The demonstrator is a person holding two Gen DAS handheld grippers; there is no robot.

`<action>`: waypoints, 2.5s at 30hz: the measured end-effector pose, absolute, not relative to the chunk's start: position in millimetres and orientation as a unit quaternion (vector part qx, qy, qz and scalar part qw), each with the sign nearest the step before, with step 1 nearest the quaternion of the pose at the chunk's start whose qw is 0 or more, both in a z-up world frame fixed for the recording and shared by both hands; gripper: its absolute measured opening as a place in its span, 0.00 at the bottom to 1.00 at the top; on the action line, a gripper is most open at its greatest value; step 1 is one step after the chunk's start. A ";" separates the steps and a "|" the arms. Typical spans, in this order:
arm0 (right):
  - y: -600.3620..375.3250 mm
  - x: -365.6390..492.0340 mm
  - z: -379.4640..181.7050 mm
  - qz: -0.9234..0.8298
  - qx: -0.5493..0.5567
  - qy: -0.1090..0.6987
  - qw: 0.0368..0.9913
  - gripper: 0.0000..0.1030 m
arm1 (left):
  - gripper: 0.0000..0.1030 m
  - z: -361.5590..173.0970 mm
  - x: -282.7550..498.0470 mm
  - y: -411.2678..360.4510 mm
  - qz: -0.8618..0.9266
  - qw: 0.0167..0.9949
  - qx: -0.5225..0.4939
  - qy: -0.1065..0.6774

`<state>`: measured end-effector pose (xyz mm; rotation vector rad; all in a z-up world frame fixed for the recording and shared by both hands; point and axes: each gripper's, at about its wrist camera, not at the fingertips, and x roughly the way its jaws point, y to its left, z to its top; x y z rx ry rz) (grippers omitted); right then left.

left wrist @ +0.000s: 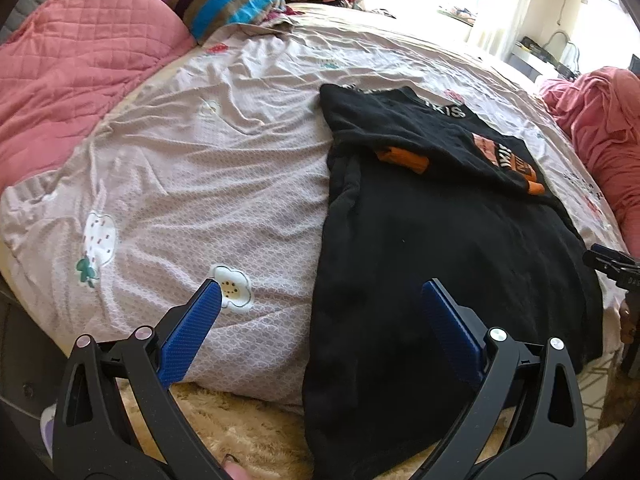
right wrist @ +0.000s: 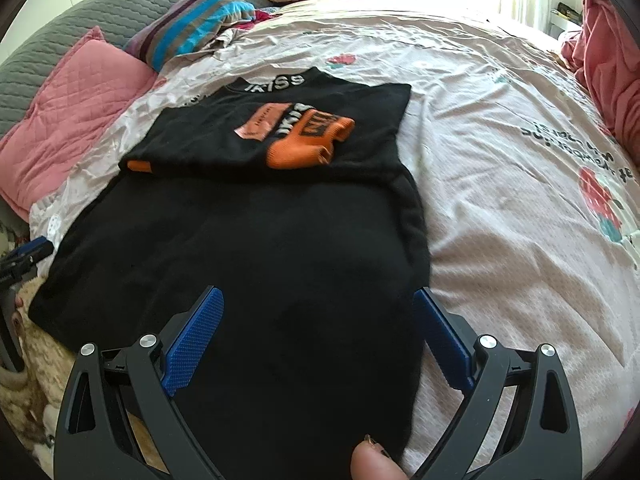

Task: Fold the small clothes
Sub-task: 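Move the left tool to the black shirt hem and grasp it, then grasp the hem with the right tool while the left tool holds it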

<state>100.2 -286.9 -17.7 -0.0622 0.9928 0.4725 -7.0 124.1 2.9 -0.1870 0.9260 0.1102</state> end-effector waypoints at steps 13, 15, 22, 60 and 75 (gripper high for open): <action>-302.9 70.7 -35.2 0.223 -0.069 0.499 0.834 0.92 | 0.91 -12.5 -10.4 124.2 -0.001 0.860 -0.065 0.506; -302.3 65.5 -36.1 0.225 -0.076 0.501 0.832 0.92 | 0.91 -15.8 -13.0 123.0 -0.013 0.855 -0.070 0.514; -305.5 46.2 -34.6 0.241 -0.077 0.511 0.821 0.92 | 0.82 -18.3 -22.6 112.7 -0.036 0.844 -0.063 0.531; -324.4 29.2 -7.4 0.344 -0.043 0.473 0.810 0.07 | 0.02 12.0 -22.3 119.1 -0.118 0.846 -0.166 0.493; -304.8 87.0 42.9 0.353 0.014 0.366 0.861 0.07 | 0.02 67.1 17.2 128.6 -0.115 0.882 -0.202 0.410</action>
